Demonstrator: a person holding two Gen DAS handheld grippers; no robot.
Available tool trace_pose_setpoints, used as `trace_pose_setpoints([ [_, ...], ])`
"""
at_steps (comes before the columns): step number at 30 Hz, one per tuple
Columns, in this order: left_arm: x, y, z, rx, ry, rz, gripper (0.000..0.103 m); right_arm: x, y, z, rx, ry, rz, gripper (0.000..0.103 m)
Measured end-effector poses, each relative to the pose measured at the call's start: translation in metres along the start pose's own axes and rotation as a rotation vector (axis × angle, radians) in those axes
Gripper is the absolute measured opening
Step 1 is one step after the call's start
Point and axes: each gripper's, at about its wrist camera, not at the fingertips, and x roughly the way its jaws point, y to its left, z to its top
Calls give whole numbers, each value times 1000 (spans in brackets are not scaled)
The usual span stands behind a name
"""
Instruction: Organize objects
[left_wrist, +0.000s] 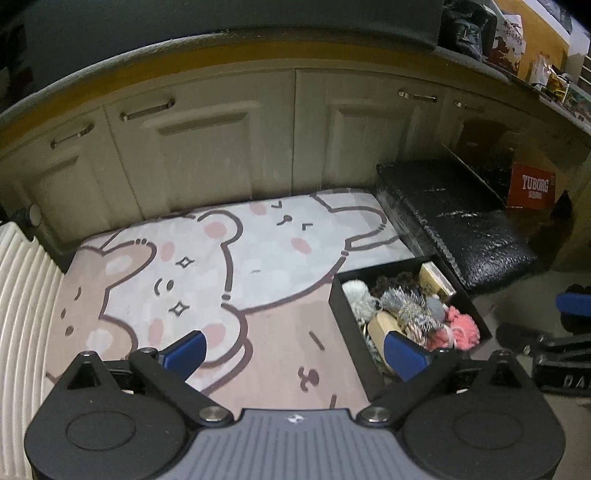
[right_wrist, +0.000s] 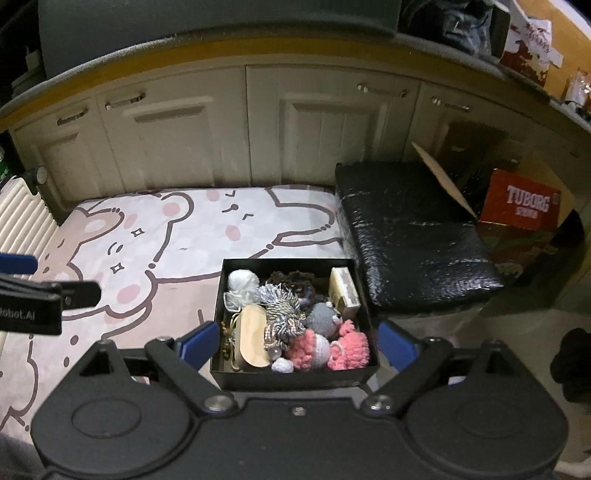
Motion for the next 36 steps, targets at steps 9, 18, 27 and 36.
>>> trace_pose_setpoints([
  [9, -23, 16, -19, -52, -11, 30, 102, -19, 4, -12, 0, 10, 24, 94],
  [18, -30, 20, -34, -7, -19, 81, 102, -17, 14, -18, -3, 0, 14, 94],
  [27, -23, 29, -41, -2, 24, 128, 102, -6, 28, -15, -17, 6, 28, 94],
  [36, -21, 41, -44, -20, 37, 167, 102, 5, 38, -13, -25, 37, 55, 94],
])
